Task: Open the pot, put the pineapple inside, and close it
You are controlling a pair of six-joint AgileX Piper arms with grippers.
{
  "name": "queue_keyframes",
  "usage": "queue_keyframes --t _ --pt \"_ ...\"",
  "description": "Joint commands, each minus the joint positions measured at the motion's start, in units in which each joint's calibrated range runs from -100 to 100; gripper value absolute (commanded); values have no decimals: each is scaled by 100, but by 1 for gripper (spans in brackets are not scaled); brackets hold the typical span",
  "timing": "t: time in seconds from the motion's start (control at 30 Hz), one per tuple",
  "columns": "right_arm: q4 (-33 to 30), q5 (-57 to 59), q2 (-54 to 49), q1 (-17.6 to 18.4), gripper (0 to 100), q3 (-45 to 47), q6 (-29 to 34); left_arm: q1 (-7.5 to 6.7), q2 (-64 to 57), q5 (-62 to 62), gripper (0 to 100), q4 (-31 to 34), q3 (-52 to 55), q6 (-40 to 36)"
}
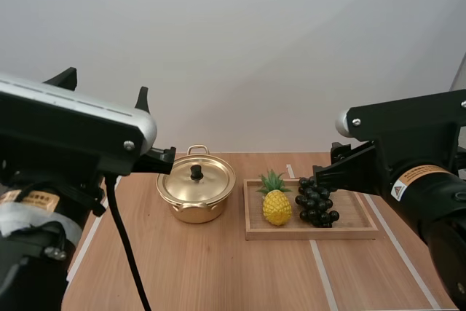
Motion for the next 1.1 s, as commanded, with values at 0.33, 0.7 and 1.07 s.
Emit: queue_keyframes --t 0.33,0.7,1.07 --pt "494 462 106 -39 100 -233 -26 -1 2589 3959 100 -101 -2308 -442" --pt "1000 951 106 -183 100 -233 -26 -1 5060 6886 100 -91 -3525 -874" --pt "1021 951 106 -183 100 -233 -26 -1 6157 7682 100 -91 -4289 -764"
